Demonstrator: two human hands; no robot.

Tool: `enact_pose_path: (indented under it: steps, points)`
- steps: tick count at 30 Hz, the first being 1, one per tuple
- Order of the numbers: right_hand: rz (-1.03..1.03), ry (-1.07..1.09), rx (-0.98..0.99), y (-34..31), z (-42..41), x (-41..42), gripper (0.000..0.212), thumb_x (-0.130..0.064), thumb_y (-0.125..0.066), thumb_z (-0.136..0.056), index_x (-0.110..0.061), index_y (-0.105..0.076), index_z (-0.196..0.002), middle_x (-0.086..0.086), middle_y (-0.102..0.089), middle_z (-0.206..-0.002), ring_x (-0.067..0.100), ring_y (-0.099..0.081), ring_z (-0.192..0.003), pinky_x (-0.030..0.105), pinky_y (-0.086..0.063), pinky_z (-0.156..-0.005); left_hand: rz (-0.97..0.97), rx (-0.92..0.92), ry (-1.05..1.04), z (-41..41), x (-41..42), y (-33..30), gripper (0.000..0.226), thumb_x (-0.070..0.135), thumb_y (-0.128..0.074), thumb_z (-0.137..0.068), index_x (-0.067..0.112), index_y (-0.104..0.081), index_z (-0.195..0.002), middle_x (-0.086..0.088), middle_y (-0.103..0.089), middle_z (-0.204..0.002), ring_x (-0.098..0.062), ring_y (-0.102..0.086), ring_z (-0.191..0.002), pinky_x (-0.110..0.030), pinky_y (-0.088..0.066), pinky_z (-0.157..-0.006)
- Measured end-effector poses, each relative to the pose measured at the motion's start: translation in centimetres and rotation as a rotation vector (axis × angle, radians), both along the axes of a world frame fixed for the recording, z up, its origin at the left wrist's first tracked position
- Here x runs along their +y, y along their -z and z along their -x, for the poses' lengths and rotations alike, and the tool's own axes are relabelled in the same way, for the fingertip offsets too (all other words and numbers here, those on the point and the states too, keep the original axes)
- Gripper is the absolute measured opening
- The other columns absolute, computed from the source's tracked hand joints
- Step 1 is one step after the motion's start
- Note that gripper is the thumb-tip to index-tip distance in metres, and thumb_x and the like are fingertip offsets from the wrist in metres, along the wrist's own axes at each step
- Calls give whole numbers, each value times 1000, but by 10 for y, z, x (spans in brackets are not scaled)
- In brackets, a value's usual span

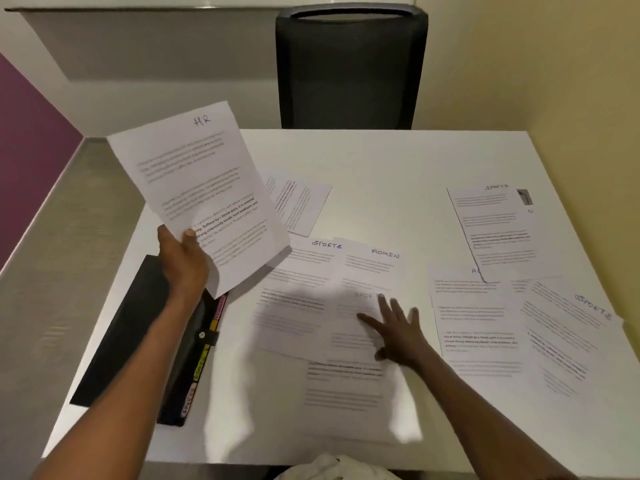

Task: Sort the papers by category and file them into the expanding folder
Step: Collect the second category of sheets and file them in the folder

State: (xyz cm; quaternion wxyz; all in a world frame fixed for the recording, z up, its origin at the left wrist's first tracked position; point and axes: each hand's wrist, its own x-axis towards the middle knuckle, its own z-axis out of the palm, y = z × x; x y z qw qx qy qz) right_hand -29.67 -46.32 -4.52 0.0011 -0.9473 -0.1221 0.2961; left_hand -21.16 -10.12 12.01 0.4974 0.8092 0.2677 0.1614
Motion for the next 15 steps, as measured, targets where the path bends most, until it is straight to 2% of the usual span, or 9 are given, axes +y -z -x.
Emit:
enact_pose_path:
  steps: [2, 3, 4, 6, 8, 11, 12, 13, 15]
  points:
    - [79, 11, -125, -7, -4, -28, 73, -36, -57, -87, -45, -18, -149, 20, -12, -161, 43, -23, -144, 74, -26, -102, 21, -3, 15, -4, 8, 5, 37, 15, -42, -105, 6, -36, -141, -9, -53, -135, -8, -50, -107, -5, -48, -75]
    - [91, 29, -175, -15, -4, -37, 62, -31, -50, -88, -44, -29, -144, 23, -29, -155, 45, -37, -136, 74, -34, -94, 28, 1, 20, -6, 11, 7, 37, 15, -42, -105, 5, -36, -140, -12, -52, -136, -9, -50, -107, -2, -48, -71]
    - [79, 56, -182, -22, -4, -43, 54, -27, -48, -89, -43, -39, -140, 22, -36, -150, 44, -42, -133, 72, -37, -93, 33, 5, 22, -8, 14, 10, 37, 14, -42, -104, 4, -37, -140, -13, -52, -137, -10, -50, -106, 1, -46, -65]
    - [67, 94, -146, -33, -12, -35, 46, -25, -46, -93, -37, -47, -137, 14, -29, -152, 35, -33, -138, 61, -31, -105, 50, 19, 19, -8, 17, 15, 38, 14, -42, -104, 4, -36, -140, -13, -52, -137, -10, -50, -106, 2, -44, -59]
    - [-38, 121, -187, -39, -25, -6, 46, -29, -50, -93, -32, -46, -139, 12, -24, -155, 31, -29, -141, 54, -27, -109, 66, 29, 15, -8, 20, 19, 39, 15, -42, -105, 5, -35, -142, -13, -51, -139, -10, -49, -106, 1, -44, -58]
    - [-104, 18, -102, -29, -34, 53, 62, -47, -54, -93, -33, -32, -149, 9, -8, -163, 31, -13, -149, 58, -18, -114, 83, 24, -1, -9, 29, 21, 40, 16, -42, -105, 7, -34, -143, -11, -50, -140, -13, -52, -111, 0, -45, -59]
    - [-92, -26, -65, -21, -34, 71, 62, -50, -53, -93, -33, -33, -149, 7, -8, -164, 31, -11, -149, 59, -17, -114, 92, 15, -6, -11, 33, 19, 40, 16, -42, -105, 8, -34, -144, -10, -50, -141, -14, -52, -115, -1, -45, -60]
    - [-64, -48, -54, -15, -35, 85, 58, -52, -54, -91, -33, -40, -145, 7, -13, -163, 30, -14, -149, 59, -18, -112, 98, 2, -11, -13, 38, 16, 41, 16, -42, -105, 10, -33, -145, -9, -49, -142, -12, -51, -117, 0, -44, -62]
    - [-25, -22, -146, -9, -34, 103, 45, -51, -57, -89, -26, -61, -126, 7, -39, -151, 30, -31, -142, 57, -27, -106, 98, -27, -29, -20, 50, 8, 45, 14, -41, -105, 11, -30, -149, -5, -45, -145, -5, -43, -116, 7, -39, -66]
